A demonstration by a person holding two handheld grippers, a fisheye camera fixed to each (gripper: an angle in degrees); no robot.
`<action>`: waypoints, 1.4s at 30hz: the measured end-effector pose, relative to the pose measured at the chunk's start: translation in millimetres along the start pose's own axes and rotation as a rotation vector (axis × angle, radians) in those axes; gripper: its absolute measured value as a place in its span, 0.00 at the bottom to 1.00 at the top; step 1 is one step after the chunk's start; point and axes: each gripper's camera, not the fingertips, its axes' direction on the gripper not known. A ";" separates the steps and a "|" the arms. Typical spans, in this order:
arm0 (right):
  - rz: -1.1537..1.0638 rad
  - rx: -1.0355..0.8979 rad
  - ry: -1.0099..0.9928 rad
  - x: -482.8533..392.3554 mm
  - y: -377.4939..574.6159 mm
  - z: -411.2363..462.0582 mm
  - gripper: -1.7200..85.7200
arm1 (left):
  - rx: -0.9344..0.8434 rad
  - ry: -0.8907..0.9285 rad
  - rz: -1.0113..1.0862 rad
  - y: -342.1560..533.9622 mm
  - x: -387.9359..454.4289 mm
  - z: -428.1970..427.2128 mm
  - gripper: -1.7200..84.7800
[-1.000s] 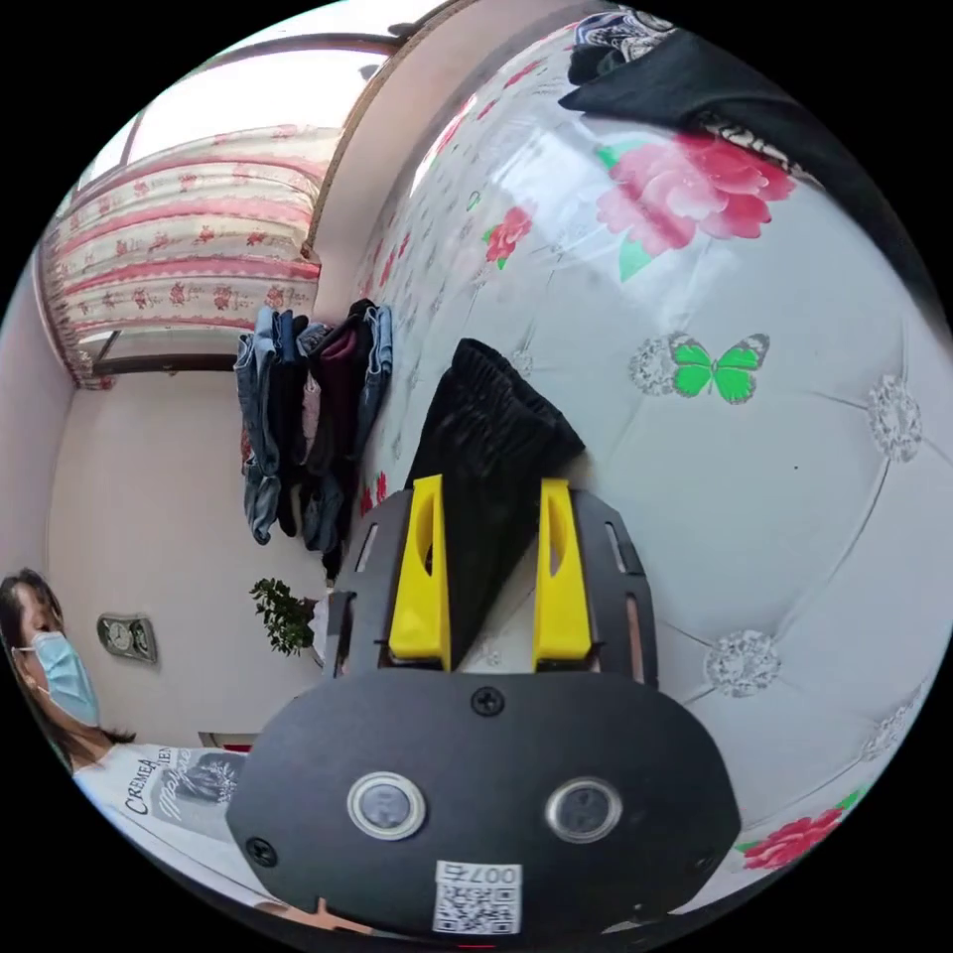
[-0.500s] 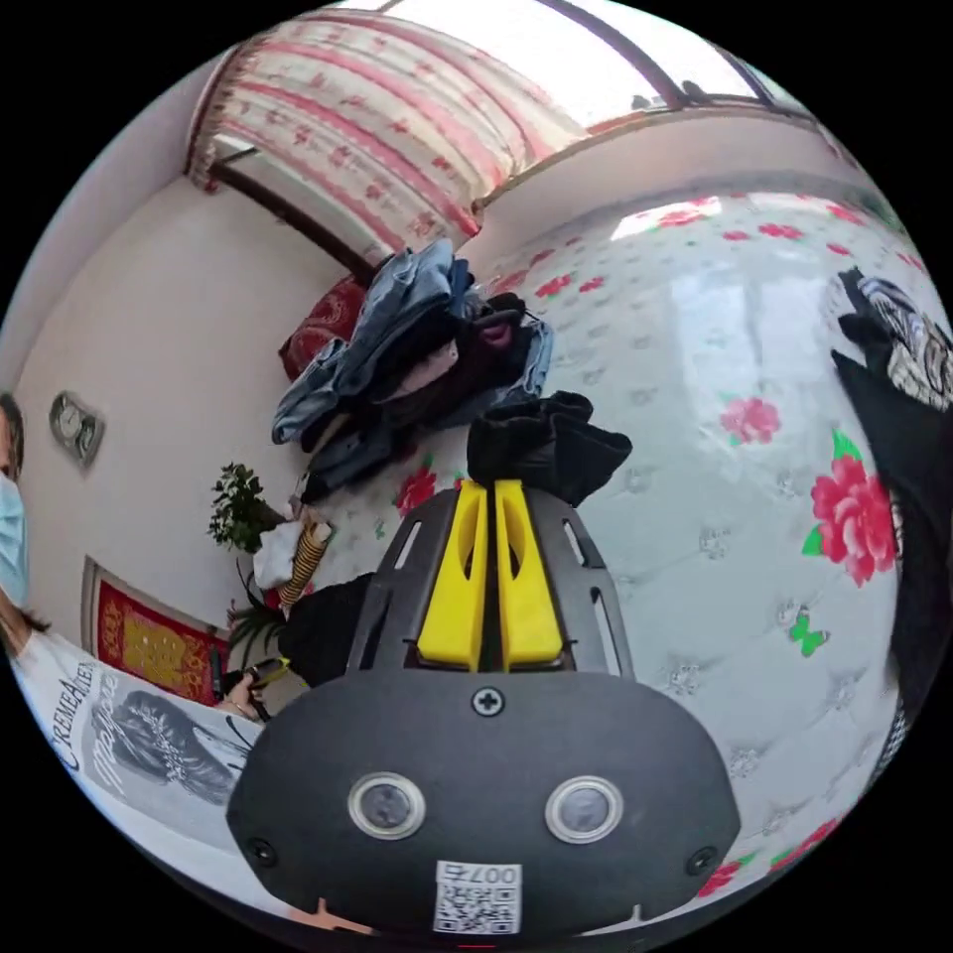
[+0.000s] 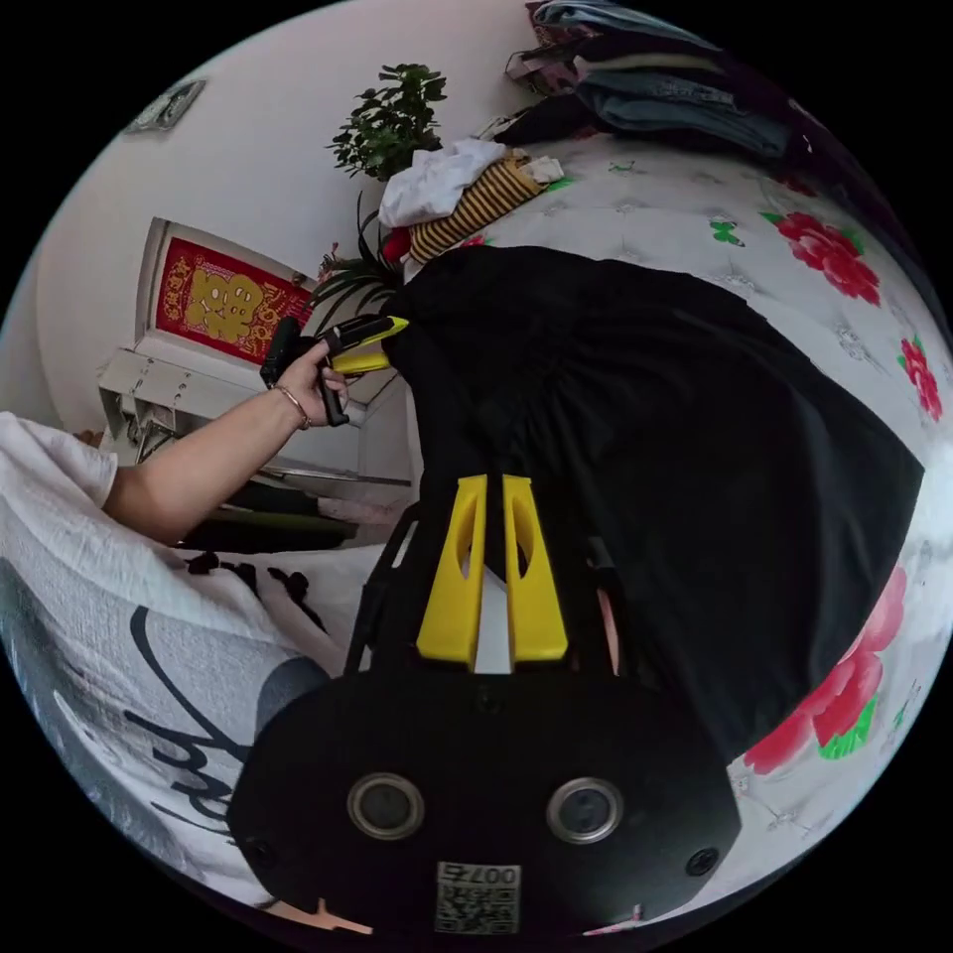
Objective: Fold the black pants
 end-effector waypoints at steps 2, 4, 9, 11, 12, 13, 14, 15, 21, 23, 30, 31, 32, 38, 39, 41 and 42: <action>0.013 -0.009 0.075 2.9 16.4 -11.1 0.02 | 0.021 0.066 0.004 1.3 -9.2 -9.1 0.20; 0.055 0.005 0.107 10.4 31.1 -22.6 0.02 | 0.048 0.115 0.007 2.6 -19.3 -19.4 0.20; 0.223 0.087 0.083 34.2 64.2 -43.0 0.02 | 0.080 0.167 -0.050 -7.0 -42.7 -12.3 0.20; 0.264 0.136 0.084 35.4 72.7 -48.1 0.02 | 0.074 0.143 -0.087 -11.9 -45.6 -5.1 0.17; 0.272 0.151 0.092 34.8 74.3 -49.7 0.02 | 0.087 0.118 -0.094 -13.3 -44.3 -4.7 0.14; 0.279 0.177 0.105 32.8 76.8 -53.8 0.02 | 0.087 0.125 -0.101 -14.1 -41.3 -5.0 0.12; 0.285 0.208 0.120 30.7 79.8 -60.3 0.02 | 0.094 0.141 -0.092 -13.7 -37.6 -6.7 0.11; 0.289 0.228 0.129 29.7 82.0 -64.6 0.02 | 0.121 0.176 -0.042 -11.6 -24.3 -12.6 0.09; 0.382 0.386 0.182 39.5 120.6 -112.7 0.02 | 0.119 0.336 0.510 24.6 147.9 -39.2 0.08; 0.450 0.438 0.209 48.6 141.5 -128.5 0.02 | 0.059 0.386 0.754 61.6 222.8 -33.6 0.08; 0.641 0.595 0.197 76.8 203.2 -145.7 0.04 | -0.485 0.519 1.255 279.8 367.1 110.6 0.13; 0.674 0.590 0.170 85.3 210.8 -143.1 0.06 | -0.547 0.469 1.245 295.9 363.9 135.3 0.14; 0.702 0.589 0.136 93.4 218.0 -140.9 0.06 | -0.561 0.453 1.223 298.3 359.6 143.2 0.14; 0.767 0.595 0.029 135.8 244.3 -134.4 0.12 | -0.503 0.248 1.053 233.3 288.4 164.0 0.15; 0.772 0.589 0.011 141.7 245.0 -133.2 0.12 | -0.502 0.205 0.997 214.8 271.1 169.8 0.16; 0.762 0.560 -0.045 162.4 241.3 -128.6 0.14 | -0.518 0.174 0.913 193.2 248.5 180.4 0.17; 0.755 0.550 -0.050 166.5 238.9 -127.8 0.14 | -0.530 0.163 0.861 182.9 237.0 187.7 0.17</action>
